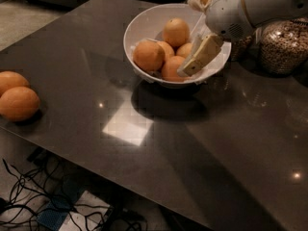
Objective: Pick orange from white bowl
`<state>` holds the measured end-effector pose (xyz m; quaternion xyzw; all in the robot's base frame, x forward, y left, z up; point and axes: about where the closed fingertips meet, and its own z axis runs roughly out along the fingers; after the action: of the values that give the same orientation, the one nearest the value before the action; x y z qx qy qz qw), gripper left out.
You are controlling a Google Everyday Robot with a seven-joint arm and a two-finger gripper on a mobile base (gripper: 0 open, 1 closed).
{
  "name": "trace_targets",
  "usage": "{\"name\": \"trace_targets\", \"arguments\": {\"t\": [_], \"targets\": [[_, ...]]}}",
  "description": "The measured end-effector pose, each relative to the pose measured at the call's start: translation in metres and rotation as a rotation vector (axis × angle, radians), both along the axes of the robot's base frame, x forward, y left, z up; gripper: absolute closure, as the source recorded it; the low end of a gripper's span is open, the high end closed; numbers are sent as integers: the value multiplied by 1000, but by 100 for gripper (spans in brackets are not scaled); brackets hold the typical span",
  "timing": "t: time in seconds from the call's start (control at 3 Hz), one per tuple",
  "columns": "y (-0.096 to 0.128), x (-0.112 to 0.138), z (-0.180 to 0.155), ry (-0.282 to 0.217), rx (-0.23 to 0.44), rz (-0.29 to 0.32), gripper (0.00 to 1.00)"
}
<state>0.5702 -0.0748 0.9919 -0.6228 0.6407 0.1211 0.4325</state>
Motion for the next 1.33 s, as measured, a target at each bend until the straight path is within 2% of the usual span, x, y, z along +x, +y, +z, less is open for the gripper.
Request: {"name": "trace_targets", "arguments": {"t": [0.33, 0.67, 1.0, 1.33], "targets": [[9, 15, -4, -14, 41, 16, 0], [20, 35, -13, -10, 37, 61, 0], [31, 51, -15, -15, -33, 135, 14], [38, 59, -19, -7, -85, 198, 18]]}}
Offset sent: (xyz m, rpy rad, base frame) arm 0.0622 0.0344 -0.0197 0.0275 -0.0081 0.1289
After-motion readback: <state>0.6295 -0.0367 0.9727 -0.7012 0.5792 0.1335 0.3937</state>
